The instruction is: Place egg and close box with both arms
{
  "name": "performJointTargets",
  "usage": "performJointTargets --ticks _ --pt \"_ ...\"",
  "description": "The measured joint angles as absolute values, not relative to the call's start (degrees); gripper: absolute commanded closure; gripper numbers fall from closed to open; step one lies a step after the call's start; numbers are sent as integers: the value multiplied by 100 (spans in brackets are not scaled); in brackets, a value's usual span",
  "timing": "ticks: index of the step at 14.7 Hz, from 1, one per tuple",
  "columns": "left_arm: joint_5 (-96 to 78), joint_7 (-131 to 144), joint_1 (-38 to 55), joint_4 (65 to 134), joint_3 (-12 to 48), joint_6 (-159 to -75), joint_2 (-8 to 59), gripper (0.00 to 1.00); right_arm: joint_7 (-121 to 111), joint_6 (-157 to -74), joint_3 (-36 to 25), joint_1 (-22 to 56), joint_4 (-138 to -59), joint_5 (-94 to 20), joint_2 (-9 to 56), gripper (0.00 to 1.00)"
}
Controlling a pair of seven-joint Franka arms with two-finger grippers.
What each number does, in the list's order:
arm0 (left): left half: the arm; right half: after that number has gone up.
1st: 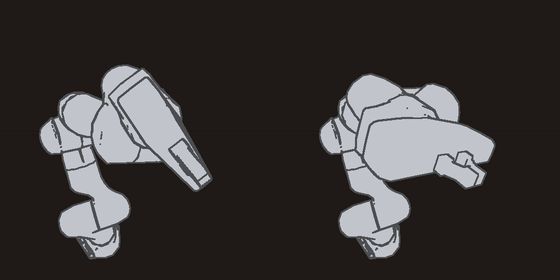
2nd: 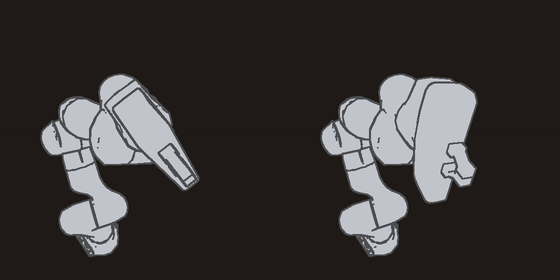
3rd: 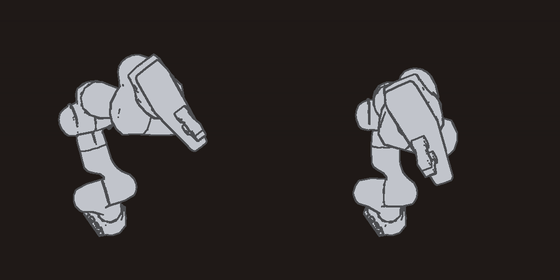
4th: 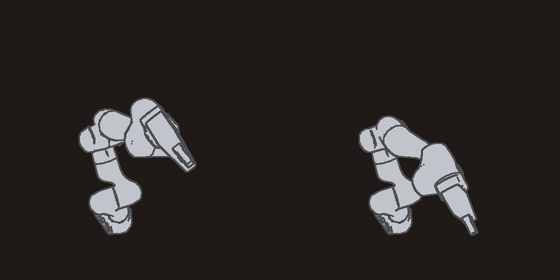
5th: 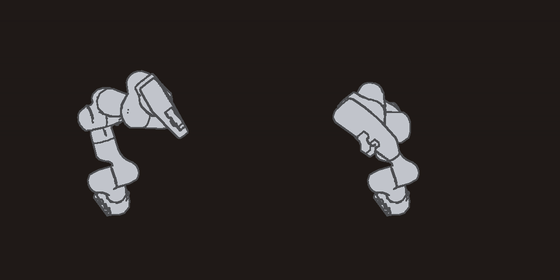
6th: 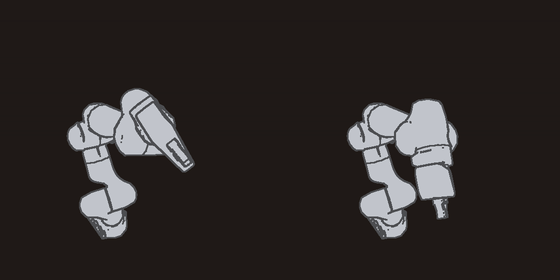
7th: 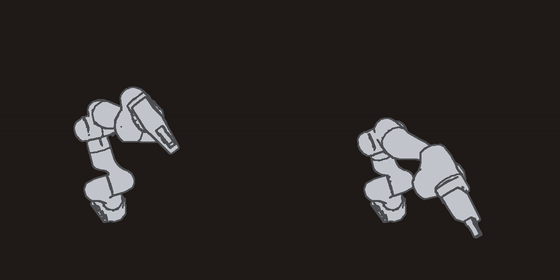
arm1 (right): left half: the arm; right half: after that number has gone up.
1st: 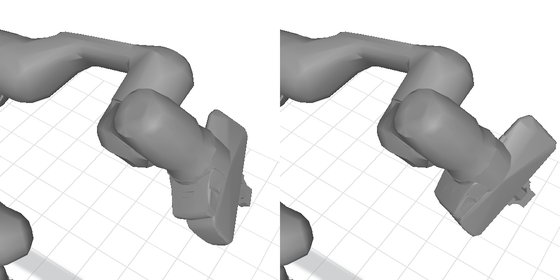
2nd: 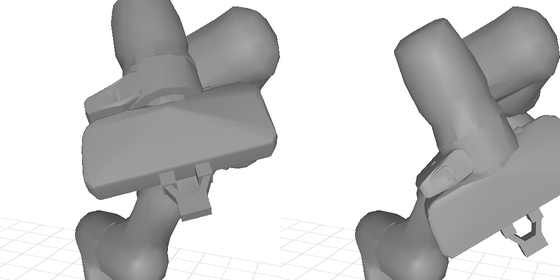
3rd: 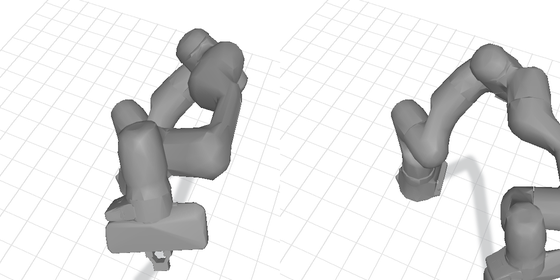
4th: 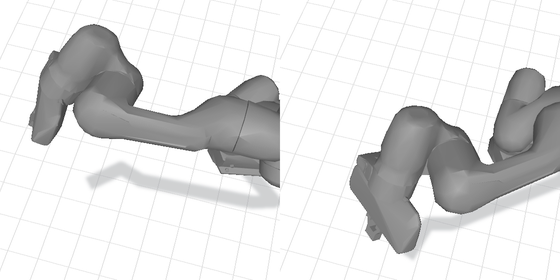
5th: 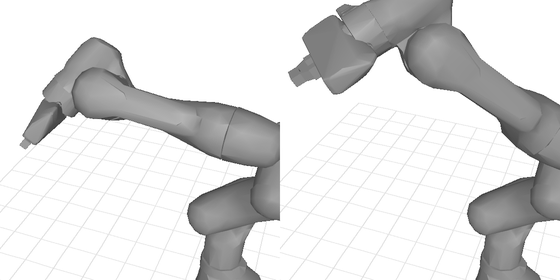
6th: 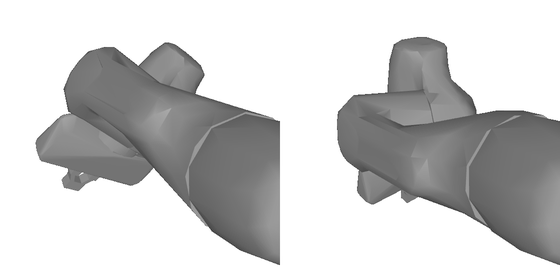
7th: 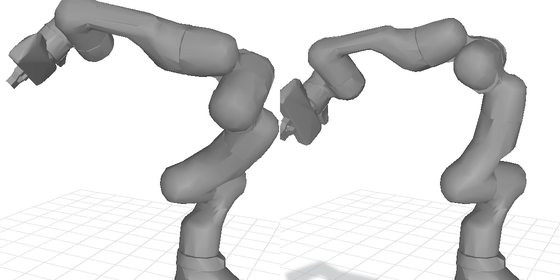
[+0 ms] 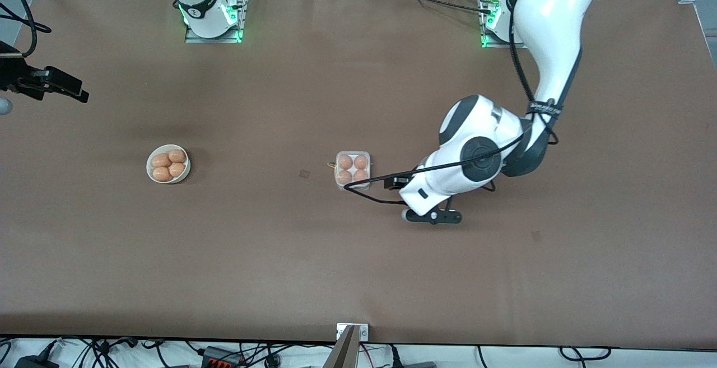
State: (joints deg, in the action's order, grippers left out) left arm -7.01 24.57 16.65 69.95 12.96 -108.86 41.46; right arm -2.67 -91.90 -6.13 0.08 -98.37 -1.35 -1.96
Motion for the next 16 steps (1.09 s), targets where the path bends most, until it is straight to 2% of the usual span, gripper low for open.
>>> performJointTargets --ticks 8,13,16 --pt "-578 1663 777 7018 1286 -9251 3377 0 -267 -9176 -588 24 -9835 -135 -195 0" --pt "-491 1655 411 7503 1282 -8917 2393 0 -267 -9140 -585 21 -9834 -135 -195 0" --pt "-365 1654 171 7626 1266 -8413 1946 0 -267 -9131 -585 19 -9833 -135 -195 0"
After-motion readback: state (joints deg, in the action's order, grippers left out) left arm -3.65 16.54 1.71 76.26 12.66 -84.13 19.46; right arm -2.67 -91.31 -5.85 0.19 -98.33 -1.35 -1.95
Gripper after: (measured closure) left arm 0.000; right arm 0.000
